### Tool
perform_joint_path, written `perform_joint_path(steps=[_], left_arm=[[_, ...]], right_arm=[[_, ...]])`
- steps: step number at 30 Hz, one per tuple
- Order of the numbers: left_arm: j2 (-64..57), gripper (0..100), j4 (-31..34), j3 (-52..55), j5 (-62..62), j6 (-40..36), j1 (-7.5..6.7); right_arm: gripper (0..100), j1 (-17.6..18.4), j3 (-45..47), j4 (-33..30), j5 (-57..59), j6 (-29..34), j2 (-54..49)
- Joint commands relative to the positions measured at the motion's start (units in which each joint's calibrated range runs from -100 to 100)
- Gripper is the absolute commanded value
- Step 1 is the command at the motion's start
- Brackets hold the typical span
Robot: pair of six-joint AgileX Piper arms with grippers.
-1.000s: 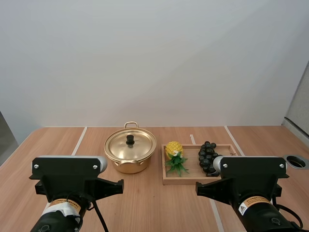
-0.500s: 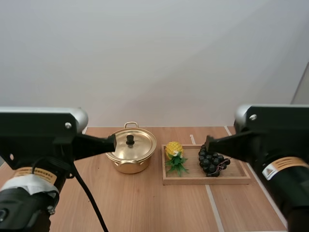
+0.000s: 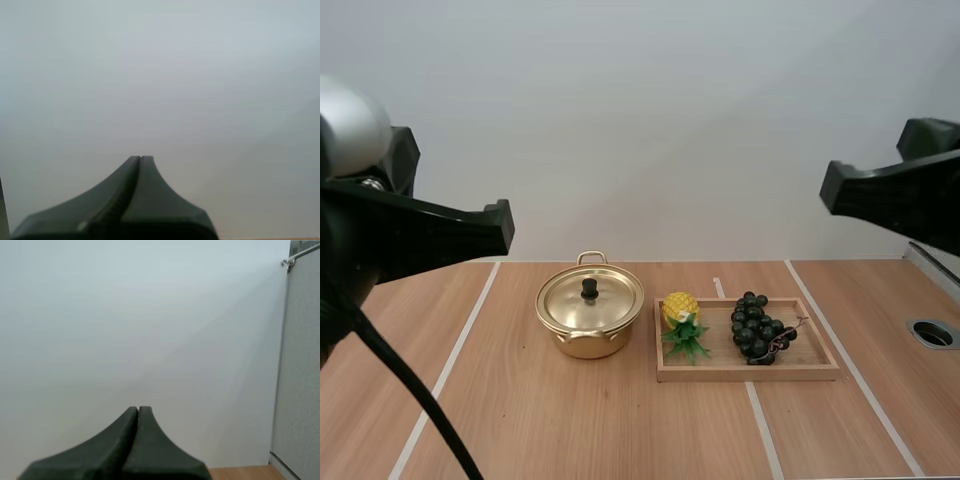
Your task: Open the pot, put the grape inside, and close it
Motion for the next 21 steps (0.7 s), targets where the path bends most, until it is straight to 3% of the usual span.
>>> perform_joint_path(steps=[1,9,16,21], left_arm=[[0.6,0,0.3,-2.6,-0.7,1.8,0.03],[17.5,0,-1.3,-11.8,-0.6,2.1,0.03],[34.4,0,-3.2,-20.6,0.8,10.9,0.03],[39.7,0,-7.2,-21.9,1.6,14.1,0.03]], right_arm=[[0,0.1,-2.7,-0.8,-0.9,-0.3,1.1],[0,0.1,-8.3,-1.3,-7.1,-0.3,15.5],[0,0.1,-13.3,-1.3,-17.2,-0.5,23.8],[0,0.0,-14.1,-1.3,-17.5,-8.8,25.4]])
